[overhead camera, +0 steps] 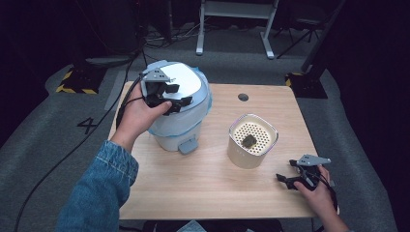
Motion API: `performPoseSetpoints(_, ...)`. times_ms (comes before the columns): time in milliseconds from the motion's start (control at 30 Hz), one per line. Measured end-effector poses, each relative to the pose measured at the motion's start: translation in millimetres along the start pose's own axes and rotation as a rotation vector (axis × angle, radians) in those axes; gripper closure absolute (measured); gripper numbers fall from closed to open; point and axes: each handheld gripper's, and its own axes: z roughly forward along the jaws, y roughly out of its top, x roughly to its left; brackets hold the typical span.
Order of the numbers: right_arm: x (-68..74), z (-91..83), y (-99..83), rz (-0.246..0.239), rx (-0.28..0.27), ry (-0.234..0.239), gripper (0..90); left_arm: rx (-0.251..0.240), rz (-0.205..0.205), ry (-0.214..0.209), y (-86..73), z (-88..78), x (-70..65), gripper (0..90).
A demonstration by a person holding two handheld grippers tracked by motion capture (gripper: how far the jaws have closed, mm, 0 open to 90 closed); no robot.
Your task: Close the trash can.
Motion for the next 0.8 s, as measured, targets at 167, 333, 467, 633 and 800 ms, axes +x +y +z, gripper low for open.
performPoseSetpoints(167, -0.2, 0.2, 0.1, -0.001, 0.000, 0.003, 11.6, 0.000, 0.024, -0.012, 0.8, -11.6, -14.2, 30.3)
performPoseSetpoints(333, -0.1, 0.2, 0.2, 0.000, 0.000, 0.003, 11.6, -0.019, 0.054, -0.028, -3.0, -28.8, -33.8, 27.3)
performPoseSetpoints(467, -0.1, 0.2, 0.2, 0.000, 0.000, 0.004, 11.6, -0.016, 0.058, -0.022, -9.5, -38.7, -44.0, 26.2)
performPoseSetpoints(633, -0.1, 0.2, 0.2, 0.000, 0.000, 0.004, 11.6, -0.030, 0.067, -0.012, -20.9, -51.1, -53.1, 25.2)
performPoseSetpoints(800, -0.1, 0.2, 0.2, -0.001, 0.000, 0.003, 11.6, -0.033, 0.048, 0.004, -39.6, -61.0, -57.3, 24.8)
